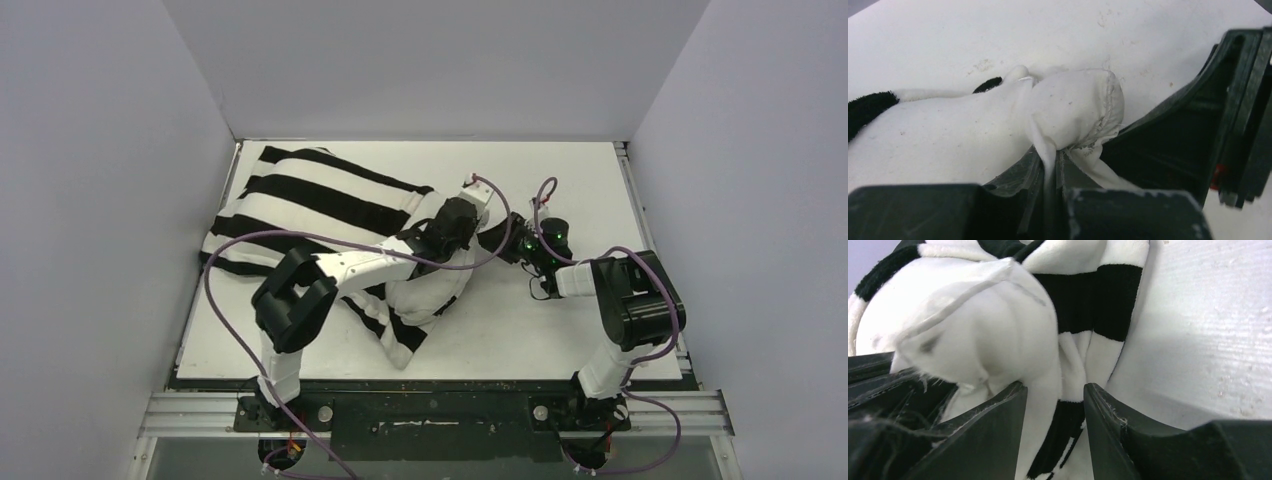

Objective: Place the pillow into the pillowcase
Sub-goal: Stuff the pillow into the pillowcase.

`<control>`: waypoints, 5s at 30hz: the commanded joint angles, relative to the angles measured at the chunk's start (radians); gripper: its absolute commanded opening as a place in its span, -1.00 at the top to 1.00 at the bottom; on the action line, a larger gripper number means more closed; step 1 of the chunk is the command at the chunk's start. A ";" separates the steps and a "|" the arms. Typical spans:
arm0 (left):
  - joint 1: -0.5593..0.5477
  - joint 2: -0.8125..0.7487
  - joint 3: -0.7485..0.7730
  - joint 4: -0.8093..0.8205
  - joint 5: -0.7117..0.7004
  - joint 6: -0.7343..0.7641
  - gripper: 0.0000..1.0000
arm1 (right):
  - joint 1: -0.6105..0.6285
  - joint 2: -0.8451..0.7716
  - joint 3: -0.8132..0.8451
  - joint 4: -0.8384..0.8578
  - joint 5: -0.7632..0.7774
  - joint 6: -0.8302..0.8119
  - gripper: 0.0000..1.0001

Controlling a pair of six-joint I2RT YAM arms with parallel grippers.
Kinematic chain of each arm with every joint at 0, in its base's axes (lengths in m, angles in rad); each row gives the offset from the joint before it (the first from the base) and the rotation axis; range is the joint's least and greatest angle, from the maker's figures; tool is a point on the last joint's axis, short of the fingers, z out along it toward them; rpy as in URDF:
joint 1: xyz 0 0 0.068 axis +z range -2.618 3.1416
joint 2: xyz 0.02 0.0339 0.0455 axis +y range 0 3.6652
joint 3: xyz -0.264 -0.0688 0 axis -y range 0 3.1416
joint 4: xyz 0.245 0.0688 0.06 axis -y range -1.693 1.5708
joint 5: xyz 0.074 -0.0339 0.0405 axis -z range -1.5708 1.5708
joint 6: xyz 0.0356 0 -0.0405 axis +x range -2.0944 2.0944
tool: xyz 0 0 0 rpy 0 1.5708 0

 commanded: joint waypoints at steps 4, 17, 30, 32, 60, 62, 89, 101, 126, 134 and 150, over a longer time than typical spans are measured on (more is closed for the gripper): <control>0.169 -0.347 -0.303 0.202 0.354 -0.137 1.00 | -0.017 -0.110 -0.046 0.055 -0.027 0.006 0.03; 0.381 -0.491 -0.505 0.393 0.677 -0.299 1.00 | 0.133 -0.009 0.069 0.163 -0.045 0.050 -0.11; 0.385 -0.508 -0.521 0.395 0.683 -0.307 1.00 | 0.145 0.165 0.250 0.098 -0.041 0.037 -0.06; 0.385 -0.510 -0.522 0.399 0.686 -0.311 1.00 | 0.158 0.182 0.256 0.120 -0.052 0.053 -0.07; 0.382 -0.514 -0.566 0.431 0.704 -0.352 1.00 | 0.322 0.344 0.410 0.053 -0.067 0.065 -0.14; 0.382 -0.513 -0.568 0.435 0.710 -0.357 1.00 | 0.323 0.364 0.434 0.038 -0.063 0.064 -0.15; 0.392 -0.530 -0.590 0.237 0.490 -0.272 1.00 | 0.094 -0.149 -0.092 0.127 0.313 -0.080 1.00; 0.478 -0.413 -0.637 0.325 0.635 -0.423 1.00 | 0.142 -0.104 -0.002 -0.034 0.276 -0.084 0.57; 0.470 -0.534 -0.483 0.277 0.703 -0.449 1.00 | 0.341 0.178 0.232 0.158 0.173 0.151 0.32; 0.452 -0.546 -0.476 0.277 0.700 -0.451 1.00 | 0.367 0.259 0.322 0.212 0.154 0.188 0.12; 0.436 -0.586 -0.511 0.244 0.596 -0.488 1.00 | 0.382 0.483 0.557 0.114 0.294 0.116 1.00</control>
